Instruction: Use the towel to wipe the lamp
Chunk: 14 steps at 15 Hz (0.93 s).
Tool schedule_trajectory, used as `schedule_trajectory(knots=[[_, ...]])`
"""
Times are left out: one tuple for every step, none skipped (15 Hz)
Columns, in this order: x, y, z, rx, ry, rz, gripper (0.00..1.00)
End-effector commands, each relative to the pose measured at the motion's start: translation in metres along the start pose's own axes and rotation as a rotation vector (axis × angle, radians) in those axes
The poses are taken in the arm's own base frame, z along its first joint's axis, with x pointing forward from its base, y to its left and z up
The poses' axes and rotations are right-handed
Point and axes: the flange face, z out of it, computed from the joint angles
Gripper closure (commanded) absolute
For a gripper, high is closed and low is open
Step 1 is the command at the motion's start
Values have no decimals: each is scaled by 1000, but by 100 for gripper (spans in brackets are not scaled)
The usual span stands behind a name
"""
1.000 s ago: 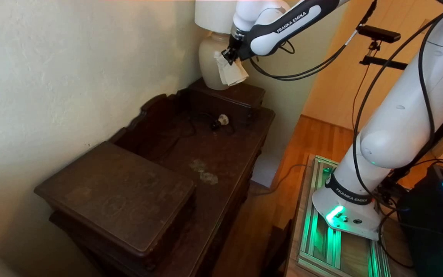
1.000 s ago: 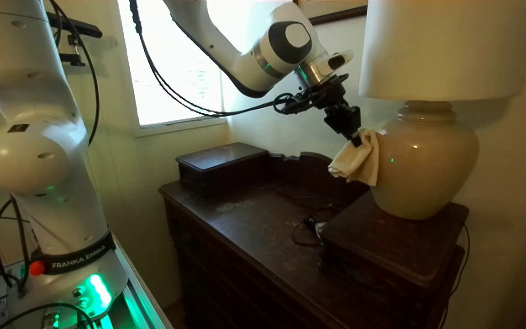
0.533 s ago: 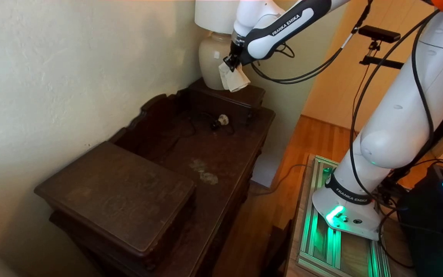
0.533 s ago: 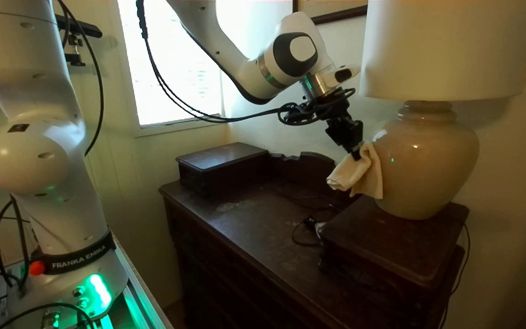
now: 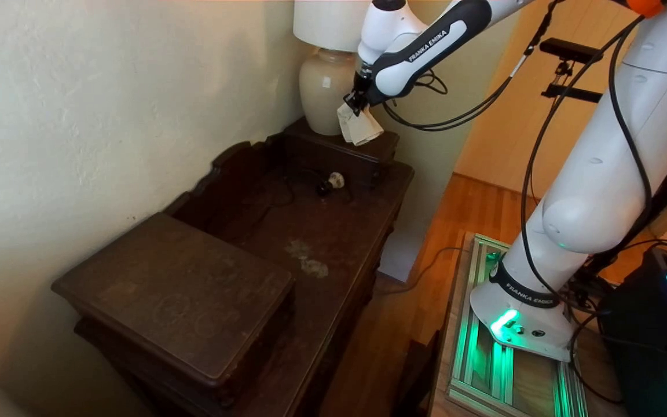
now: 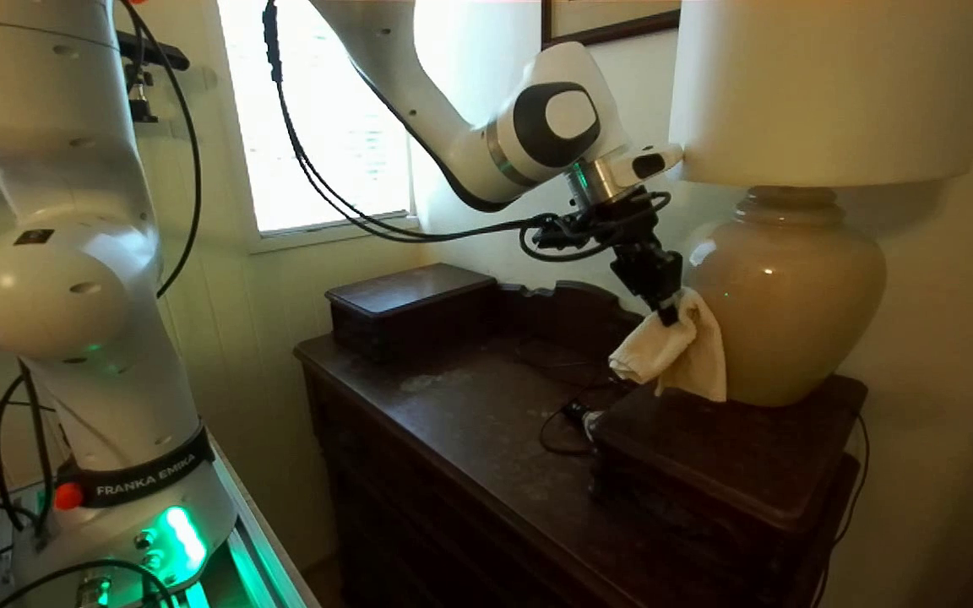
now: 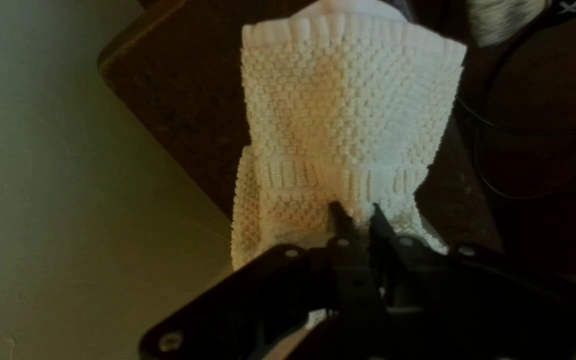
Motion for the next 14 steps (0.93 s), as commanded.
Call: schedule_trajectory(knots=[[2, 15, 19, 1, 22, 9, 97], [2, 17, 24, -1, 25, 12, 97], [1, 19, 28, -3, 27, 14, 97], [0, 23, 32, -9, 30, 14, 97], [-1, 25, 34, -11, 29, 15, 97], [-3, 26, 33, -11, 34, 12, 97], [-3, 27, 31, -15, 41, 7, 97], [-4, 28, 27, -15, 52, -1, 97], [-5, 27, 23, -16, 62, -11, 97], [-5, 26, 17, -16, 73, -22, 97], [-6, 25, 12, -17, 87, -38, 97], [-6, 24, 7, -23, 100, -53, 97], [-6, 23, 2, -31, 113, -72, 97], [-6, 20, -6, -39, 130, -89, 97]])
